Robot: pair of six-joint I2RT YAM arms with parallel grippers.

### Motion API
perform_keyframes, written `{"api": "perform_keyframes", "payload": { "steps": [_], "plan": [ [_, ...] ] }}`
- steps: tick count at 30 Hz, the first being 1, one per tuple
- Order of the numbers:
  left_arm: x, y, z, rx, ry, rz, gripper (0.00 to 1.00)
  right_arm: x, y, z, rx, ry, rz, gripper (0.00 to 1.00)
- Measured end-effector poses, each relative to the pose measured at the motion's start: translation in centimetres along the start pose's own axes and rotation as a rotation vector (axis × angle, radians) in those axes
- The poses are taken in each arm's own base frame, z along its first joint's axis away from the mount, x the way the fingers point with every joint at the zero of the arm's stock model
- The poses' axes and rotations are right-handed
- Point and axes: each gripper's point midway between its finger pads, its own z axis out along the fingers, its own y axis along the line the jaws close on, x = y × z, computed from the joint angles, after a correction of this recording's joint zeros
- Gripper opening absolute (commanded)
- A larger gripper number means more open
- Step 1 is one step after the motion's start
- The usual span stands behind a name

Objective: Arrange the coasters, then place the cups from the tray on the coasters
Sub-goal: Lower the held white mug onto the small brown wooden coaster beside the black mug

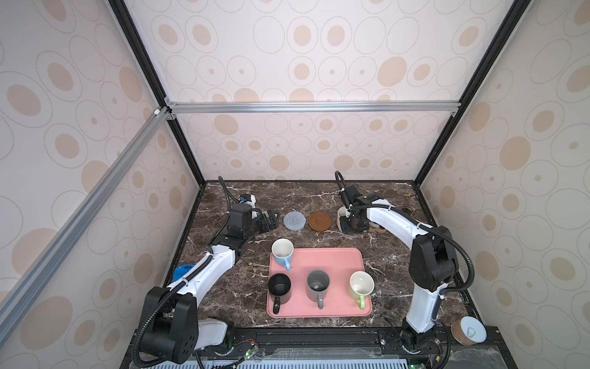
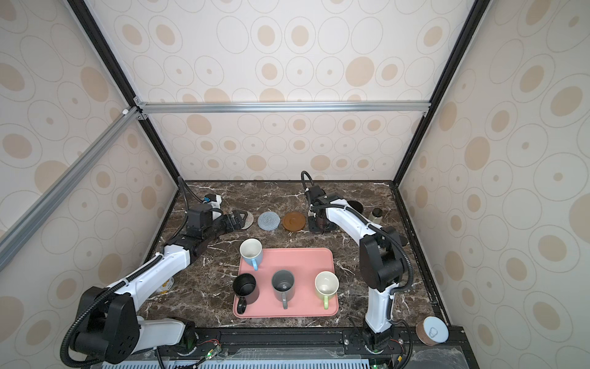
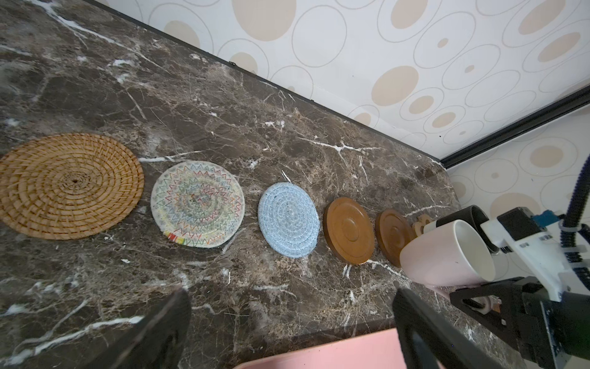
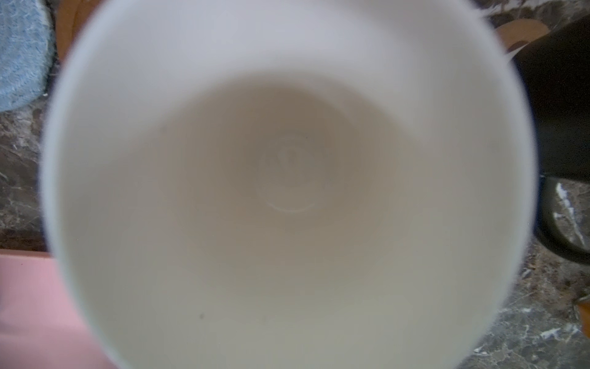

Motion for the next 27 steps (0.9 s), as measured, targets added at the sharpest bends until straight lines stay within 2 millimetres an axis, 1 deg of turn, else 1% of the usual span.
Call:
{"api": "perform_keyframes", "payload": {
  "steps": [10,20,27],
  "plan": [
    [0.1,0.1,0.0,-0.001,0.001,-0.001,1.0,-0.5,-0.3,0.3,-0.002,-0.002,0.003,0.09],
    [0.1,0.1,0.0,-0.001,0.001,-0.001,1.0,-0.8,-0.8,1.7,0.008,0.015,0.01,0.09],
    [0.0,0.0,-0.1,0.0,-0.001,0.0,1.0,-1.6,-0.9,1.3,0.004,-0.006,0.01,0.09]
  ]
}}
